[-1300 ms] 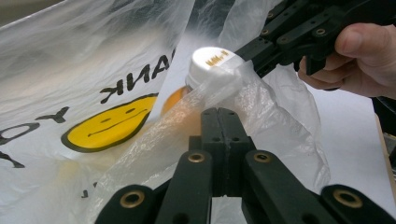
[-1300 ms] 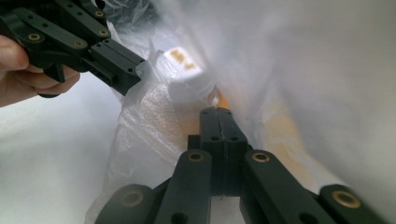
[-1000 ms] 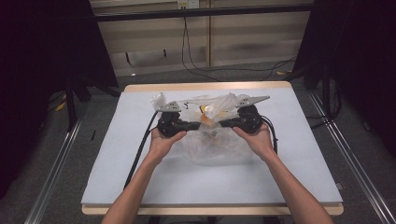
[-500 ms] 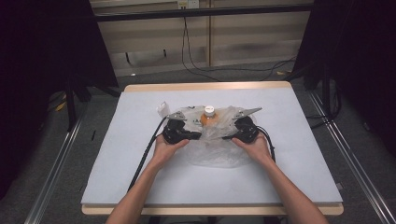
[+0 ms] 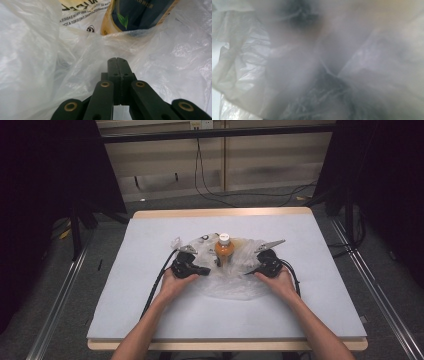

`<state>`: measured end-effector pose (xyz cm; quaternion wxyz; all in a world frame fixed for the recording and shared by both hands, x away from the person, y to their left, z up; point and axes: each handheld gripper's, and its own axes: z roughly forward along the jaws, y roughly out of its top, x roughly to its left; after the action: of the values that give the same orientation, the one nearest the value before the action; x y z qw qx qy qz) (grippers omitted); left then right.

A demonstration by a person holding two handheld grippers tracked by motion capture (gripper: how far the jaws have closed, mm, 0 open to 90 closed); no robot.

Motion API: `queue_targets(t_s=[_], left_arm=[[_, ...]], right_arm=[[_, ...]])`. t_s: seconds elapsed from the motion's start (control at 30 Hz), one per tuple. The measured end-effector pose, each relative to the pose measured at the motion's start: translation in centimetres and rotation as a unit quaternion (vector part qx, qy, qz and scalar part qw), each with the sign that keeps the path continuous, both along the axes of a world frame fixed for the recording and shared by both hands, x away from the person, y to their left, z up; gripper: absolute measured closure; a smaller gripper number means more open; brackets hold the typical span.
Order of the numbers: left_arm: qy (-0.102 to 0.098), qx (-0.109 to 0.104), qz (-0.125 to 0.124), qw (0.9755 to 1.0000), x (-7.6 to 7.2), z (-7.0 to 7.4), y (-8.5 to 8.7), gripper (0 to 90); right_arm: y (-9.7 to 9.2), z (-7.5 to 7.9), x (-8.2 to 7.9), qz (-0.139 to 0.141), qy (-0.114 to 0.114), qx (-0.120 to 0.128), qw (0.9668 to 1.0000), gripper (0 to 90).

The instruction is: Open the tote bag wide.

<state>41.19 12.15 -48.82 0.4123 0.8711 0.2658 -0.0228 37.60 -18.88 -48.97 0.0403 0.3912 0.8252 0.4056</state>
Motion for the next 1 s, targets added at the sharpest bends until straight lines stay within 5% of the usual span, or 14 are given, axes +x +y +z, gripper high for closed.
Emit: queue_targets(t_s=[0.17,0.37,0.6,0.73,0.83,1.0], left_arm=[[-0.008,0.019,-0.007,0.9998,-0.5,0.3,0.9,90.0],[-0.008,0.000,0.001,1.0000,-0.9,0.3,0.9,90.0],[-0.029,-0.024,-0.001,0.9993,-2.0,2.1,1.4,90.0],[-0.051,-0.039,-0.013,0.9979,-3.2,3.5,2.0,90.0],[-0.064,-0.069,-0.010,0.9955,-3.8,4.7,2.5,90.0],[-0.071,-0.091,-0.003,0.9934,-4.1,5.5,2.6,90.0]], right_arm=[[-0.6,0.2,-0.4,0.001,-0.002,-0.010,0.9999,90.0],[-0.1,0.3,-0.8,0.005,-0.017,-0.006,0.9998,90.0],[-0.3,2.1,-2.3,0.023,-0.041,0.032,0.9984,90.0],[-1.1,3.5,-4.1,0.025,-0.060,0.042,0.9970,90.0],[-1.9,4.6,-5.2,0.020,-0.074,0.058,0.9954,90.0],[-3.3,5.7,-6.6,0.009,-0.091,0.061,0.9940,90.0]])
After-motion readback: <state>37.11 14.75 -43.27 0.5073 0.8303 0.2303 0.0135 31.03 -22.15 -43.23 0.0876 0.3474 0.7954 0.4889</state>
